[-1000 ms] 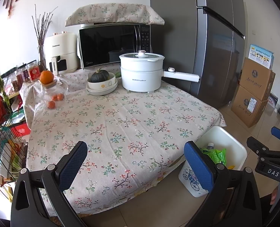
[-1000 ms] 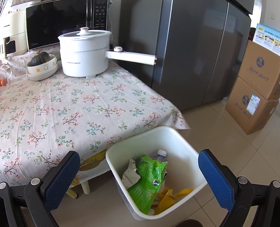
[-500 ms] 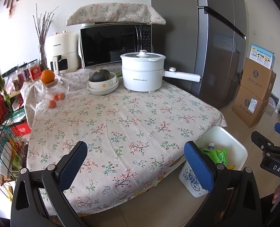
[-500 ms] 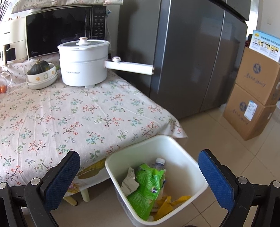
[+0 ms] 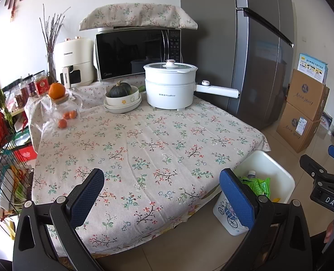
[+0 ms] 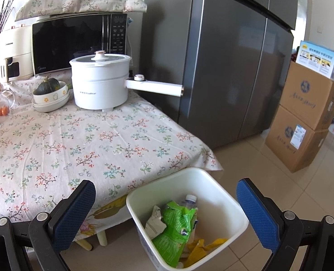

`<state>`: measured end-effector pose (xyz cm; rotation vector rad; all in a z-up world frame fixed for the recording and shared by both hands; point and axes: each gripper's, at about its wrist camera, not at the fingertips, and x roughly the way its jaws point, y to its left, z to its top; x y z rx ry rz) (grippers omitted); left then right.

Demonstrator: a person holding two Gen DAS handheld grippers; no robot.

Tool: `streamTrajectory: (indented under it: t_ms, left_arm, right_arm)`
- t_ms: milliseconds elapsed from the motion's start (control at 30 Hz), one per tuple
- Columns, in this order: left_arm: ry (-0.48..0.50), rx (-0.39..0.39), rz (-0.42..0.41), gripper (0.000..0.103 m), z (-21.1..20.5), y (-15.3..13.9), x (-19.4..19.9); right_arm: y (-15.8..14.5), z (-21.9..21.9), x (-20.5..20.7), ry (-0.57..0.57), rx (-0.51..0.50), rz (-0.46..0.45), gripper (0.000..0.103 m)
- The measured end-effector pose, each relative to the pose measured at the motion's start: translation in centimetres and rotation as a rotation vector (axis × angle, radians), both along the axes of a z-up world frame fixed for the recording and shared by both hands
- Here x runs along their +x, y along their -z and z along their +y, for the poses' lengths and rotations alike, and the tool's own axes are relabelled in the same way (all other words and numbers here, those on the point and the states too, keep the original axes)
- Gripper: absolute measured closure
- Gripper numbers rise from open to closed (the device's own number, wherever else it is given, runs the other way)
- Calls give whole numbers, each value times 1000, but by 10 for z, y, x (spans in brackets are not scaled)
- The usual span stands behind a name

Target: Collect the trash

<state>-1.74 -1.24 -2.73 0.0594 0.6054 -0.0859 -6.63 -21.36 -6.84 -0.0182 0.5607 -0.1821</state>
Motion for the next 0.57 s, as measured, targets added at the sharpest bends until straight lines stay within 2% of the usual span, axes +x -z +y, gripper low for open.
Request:
streamTrajectory:
  t_ms: [300,467,567]
  left_arm:
    - [-6,-26,39,0,3,4,4]
    - [-2,-29,33,0,4,0,1]
    - [12,-28,60,0,10,-3,6]
  right_arm:
    - [0,0,-1,1,-4,-1,0]
    - [-3,0,-3,6,-2,-19,0]
    - [-3,1,-3,9,-2,-25,0]
